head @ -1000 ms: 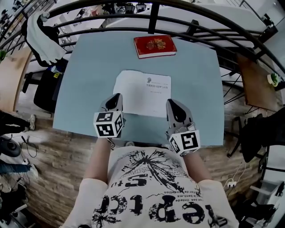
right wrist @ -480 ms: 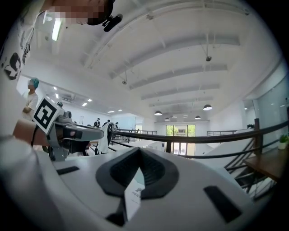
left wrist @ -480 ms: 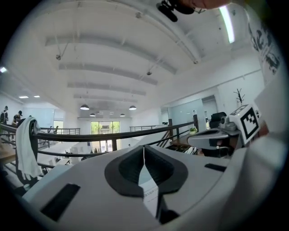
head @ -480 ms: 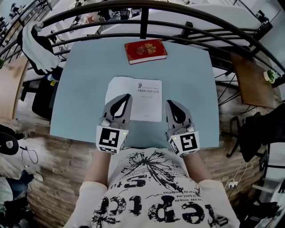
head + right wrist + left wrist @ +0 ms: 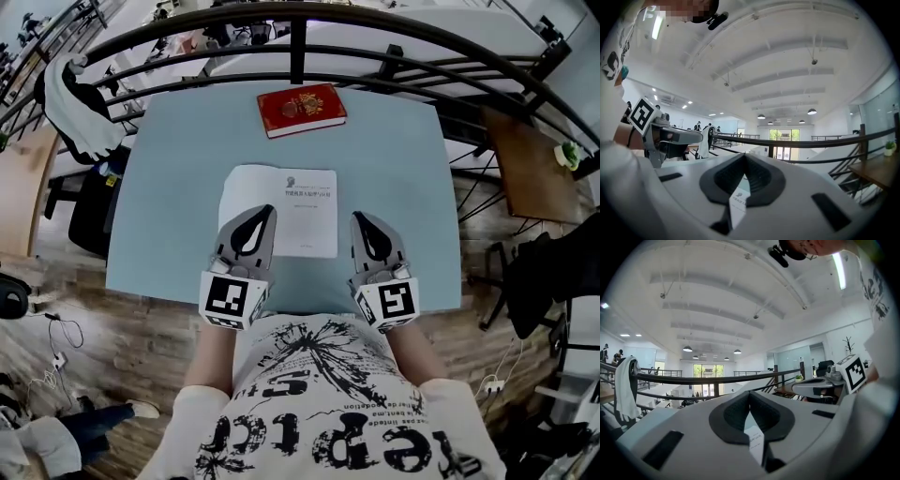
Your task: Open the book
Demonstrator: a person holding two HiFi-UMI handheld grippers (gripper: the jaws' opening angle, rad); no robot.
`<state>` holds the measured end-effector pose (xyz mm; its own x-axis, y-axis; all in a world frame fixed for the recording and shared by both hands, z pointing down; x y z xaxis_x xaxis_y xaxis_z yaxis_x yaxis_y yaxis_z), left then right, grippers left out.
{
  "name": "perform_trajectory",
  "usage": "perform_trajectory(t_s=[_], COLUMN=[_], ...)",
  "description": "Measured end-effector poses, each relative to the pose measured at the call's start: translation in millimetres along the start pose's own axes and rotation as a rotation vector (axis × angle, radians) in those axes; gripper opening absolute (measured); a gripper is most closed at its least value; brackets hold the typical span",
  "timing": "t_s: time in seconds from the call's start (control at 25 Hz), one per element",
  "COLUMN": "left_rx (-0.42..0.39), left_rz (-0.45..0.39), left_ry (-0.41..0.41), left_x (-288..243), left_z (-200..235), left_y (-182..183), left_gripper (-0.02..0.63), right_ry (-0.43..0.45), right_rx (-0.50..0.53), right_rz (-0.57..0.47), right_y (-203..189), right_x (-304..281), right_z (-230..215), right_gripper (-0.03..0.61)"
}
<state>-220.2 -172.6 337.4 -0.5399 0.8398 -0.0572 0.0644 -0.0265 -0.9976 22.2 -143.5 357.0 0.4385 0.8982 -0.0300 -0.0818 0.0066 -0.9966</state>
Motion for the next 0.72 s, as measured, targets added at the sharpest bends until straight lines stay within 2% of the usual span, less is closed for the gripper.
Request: perform_trajectory(t_s=[0.72], left_rx=[-0.001], left_rz=[-0.004], left_ry=[-0.007], left_x=[0.9], left_z=[-5.7], left_y=[-1.8], left_gripper=[0.018], right_ry=[0.052], right_rx=[0.018], right_rz=[0.025], right_y=[-0.4], right_x=[2.2], right_z=[1.9], right_gripper=[0.009])
Point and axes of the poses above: the fingertips, and each gripper's own axes: x backward along the fingers, z to its left, y out of its top, the point moved 10 cm from there along x, backward along the fingers, and after that the axes turned 3 degrees about y, right-handed, at the moved point
